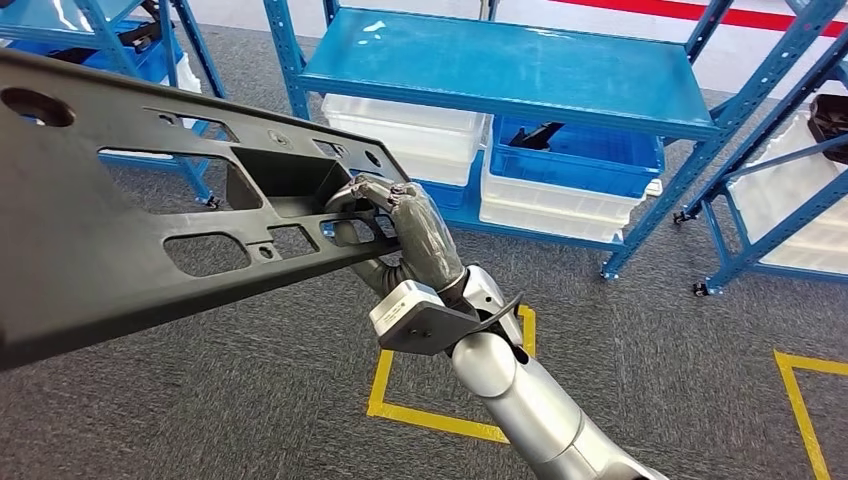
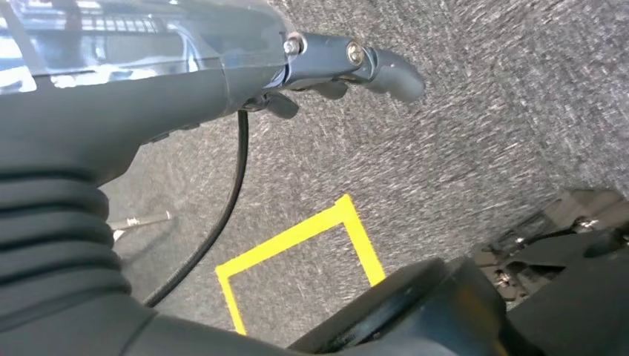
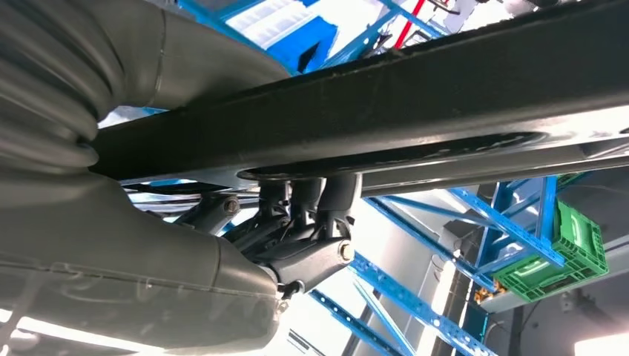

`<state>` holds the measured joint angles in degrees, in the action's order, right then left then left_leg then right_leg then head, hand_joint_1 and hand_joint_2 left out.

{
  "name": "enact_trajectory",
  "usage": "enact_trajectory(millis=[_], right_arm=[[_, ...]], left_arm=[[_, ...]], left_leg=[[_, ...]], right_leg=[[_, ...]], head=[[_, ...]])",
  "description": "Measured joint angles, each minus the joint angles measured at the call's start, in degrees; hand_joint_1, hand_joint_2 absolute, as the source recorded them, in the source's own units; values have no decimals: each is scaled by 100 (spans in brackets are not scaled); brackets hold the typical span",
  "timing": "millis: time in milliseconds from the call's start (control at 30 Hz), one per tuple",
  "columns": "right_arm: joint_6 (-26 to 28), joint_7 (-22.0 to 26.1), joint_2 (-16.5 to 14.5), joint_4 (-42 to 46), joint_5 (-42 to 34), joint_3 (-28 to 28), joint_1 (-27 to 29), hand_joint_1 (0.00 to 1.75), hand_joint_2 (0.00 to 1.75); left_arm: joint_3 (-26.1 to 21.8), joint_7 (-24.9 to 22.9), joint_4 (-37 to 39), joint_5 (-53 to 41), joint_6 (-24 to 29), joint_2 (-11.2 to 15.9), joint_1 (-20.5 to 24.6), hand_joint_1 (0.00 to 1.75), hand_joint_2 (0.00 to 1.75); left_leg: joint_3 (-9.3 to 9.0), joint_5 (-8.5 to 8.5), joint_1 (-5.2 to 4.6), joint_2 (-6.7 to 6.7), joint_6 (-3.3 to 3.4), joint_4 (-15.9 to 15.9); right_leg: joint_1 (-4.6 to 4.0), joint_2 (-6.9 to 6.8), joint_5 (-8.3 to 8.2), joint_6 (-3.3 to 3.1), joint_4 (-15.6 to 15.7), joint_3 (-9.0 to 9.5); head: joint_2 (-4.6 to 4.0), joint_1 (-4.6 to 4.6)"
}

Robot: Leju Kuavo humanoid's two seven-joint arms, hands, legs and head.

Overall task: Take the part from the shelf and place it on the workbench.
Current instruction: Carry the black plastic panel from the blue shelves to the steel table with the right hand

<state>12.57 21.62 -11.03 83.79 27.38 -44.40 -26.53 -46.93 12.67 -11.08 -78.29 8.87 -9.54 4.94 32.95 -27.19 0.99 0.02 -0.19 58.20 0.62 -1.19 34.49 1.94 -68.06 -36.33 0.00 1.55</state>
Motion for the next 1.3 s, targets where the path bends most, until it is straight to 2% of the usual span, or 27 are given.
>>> enact_trajectory(millis=[67,100,133,167,200,267,333,400,433,500,567,600,633,667,733,800,833,900,967,1000,1067,1100,1133,1167,1200,1267,1300], right_arm=[[0,3,11,-1,-15,1,1,175,175],[1,3,16,-1,-21,1,2,175,175],[2,5,20,0,-28,1,2,175,175],[3,7,22,1,-34,1,1,175,175],[4,9,23,4,-39,2,-3,175,175],[7,19,22,18,-40,5,-12,175,175],[8,27,23,32,-34,8,-16,175,175],[9,28,22,42,-25,9,-16,175,175],[9,28,18,51,-20,9,-17,175,175],[10,28,10,74,-14,9,-20,175,175],[13,26,8,85,-15,10,-17,175,175],[14,26,8,86,-25,10,-12,175,175],[15,28,8,86,-37,10,-9,175,175],[16,34,8,86,-51,11,-8,175,175],[17,50,-1,86,-66,13,-10,175,175],[16,67,-14,88,-70,14,-26,175,175],[15,74,-21,91,-72,14,-34,175,175],[14,81,-40,94,-74,13,-53,175,175],[13,86,-55,95,-74,11,-81,175,175],[13,86,-58,96,-75,12,-99,175,175],[12,87,-56,97,-81,13,-114,175,175],[10,87,-54,97,-85,13,-109,175,175],[8,87,-51,96,-90,12,-103,175,175],[5,87,-50,96,-93,11,-101,175,175],[4,88,-49,96,-95,11,-105,175,175],[3,92,-51,97,-96,11,-129,175,175],[3,96,-52,97,-97,11,-146,175,175]], left_arm=[[-16,5,0,9,10,15,-1,0,175],[-27,5,0,9,10,24,-2,0,175],[-36,3,0,7,10,31,-2,0,175],[-44,-1,0,4,10,36,-1,0,175],[-50,-8,0,0,9,40,1,0,175],[-56,-30,0,-4,9,43,7,0,175],[-60,-46,0,-6,10,46,8,0,175],[-64,-42,0,-6,9,54,2,0,175],[-66,-34,0,-6,7,60,0,0,175],[-68,-13,0,-3,4,71,1,0,175],[-78,21,-1,21,11,77,9,0,175],[-85,38,-2,34,16,83,14,0,175],[-92,49,-2,43,17,90,17,0,175],[-96,53,-2,42,17,97,18,0,175],[-98,37,-3,44,23,116,7,0,175],[-117,17,-2,80,32,127,-4,0,175],[-133,13,-1,107,34,128,-10,0,175],[-179,8,0,154,34,132,-22,0,175],[-220,-4,-1,183,33,139,-33,0,175],[-233,-10,-1,192,33,142,-31,0,175],[-241,-15,-2,201,33,145,-28,0,175],[-243,-13,-2,200,33,145,-32,0,175],[-244,-8,-2,200,33,145,-38,0,175],[-244,-1,-1,199,33,145,-43,0,175],[-245,7,-1,197,33,145,-46,0,175],[-245,22,0,186,34,144,-44,0,175],[-245,29,-1,181,34,144,-40,0,175]], left_leg=[[28,20,-2,-54,16,3],[35,26,-3,-83,15,5],[38,31,-4,-113,12,6],[37,37,-4,-148,5,9],[37,43,-4,-186,-4,11],[63,64,-13,-251,-44,23],[112,100,-8,-295,-108,23],[141,125,-1,-314,-176,13],[162,84,-8,-273,-198,59],[330,-199,-17,-142,-219,496],[640,-578,-22,-72,-232,1285],[748,-678,-21,-63,-236,1584],[757,-665,-18,-54,-240,1666],[663,-551,-11,-39,-241,1523],[283,-197,2,79,-248,796],[42,-40,-5,214,-239,232],[31,-56,-14,242,-228,150],[75,-62,-24,168,-174,130],[95,-35,-19,92,-111,120],[104,-19,-9,60,-78,111],[130,-1,-5,-9,-40,109],[139,3,-5,-42,-30,110],[144,6,-6,-79,-26,111],[144,8,-6,-116,-23,112],[139,9,-6,-156,-22,113],[138,12,-10,-236,-34,118],[154,21,-13,-271,-53,122]], right_leg=[[0,23,195,-1,-596,-268],[1,25,167,-2,-667,-294],[1,28,54,-5,-539,-224],[0,43,-124,-15,-246,-71],[0,88,-329,-31,158,136],[-4,236,-561,-67,849,478],[-22,323,-562,-88,1041,545],[-11,284,-591,-128,1058,522],[7,254,-609,-160,1070,521],[35,173,-635,-223,1095,526],[24,96,-636,-250,1090,519],[19,58,-635,-252,1087,516],[19,26,-633,-252,1081,514],[20,2,-627,-248,1072,515],[18,-33,-595,-220,1040,517],[-17,-56,-571,-173,989,485],[-37,-75,-571,-152,974,461],[-45,-138,-573,-109,966,434],[-27,-118,-448,-66,845,382],[-20,-73,-301,-50,627,283],[-15,7,69,-41,-118,-63],[-14,18,189,-39,-474,-235],[-15,23,206,-39,-670,-335],[-15,26,116,-40,-654,-335],[-14,37,-69,-46,-416,-228],[-11,161,-476,-66,369,131],[-9,232,-579,-77,688,270]], head=[[0,44],[0,60],[0,77],[0,97],[0,119],[0,151],[0,158],[0,148],[0,125],[0,32],[0,-64],[0,-88],[0,-105],[0,-118],[0,-141],[0,-169],[0,-168],[0,-139],[0,-113],[0,-93],[0,-25],[0,7],[0,32],[0,52],[0,72],[0,114],[0,130]])
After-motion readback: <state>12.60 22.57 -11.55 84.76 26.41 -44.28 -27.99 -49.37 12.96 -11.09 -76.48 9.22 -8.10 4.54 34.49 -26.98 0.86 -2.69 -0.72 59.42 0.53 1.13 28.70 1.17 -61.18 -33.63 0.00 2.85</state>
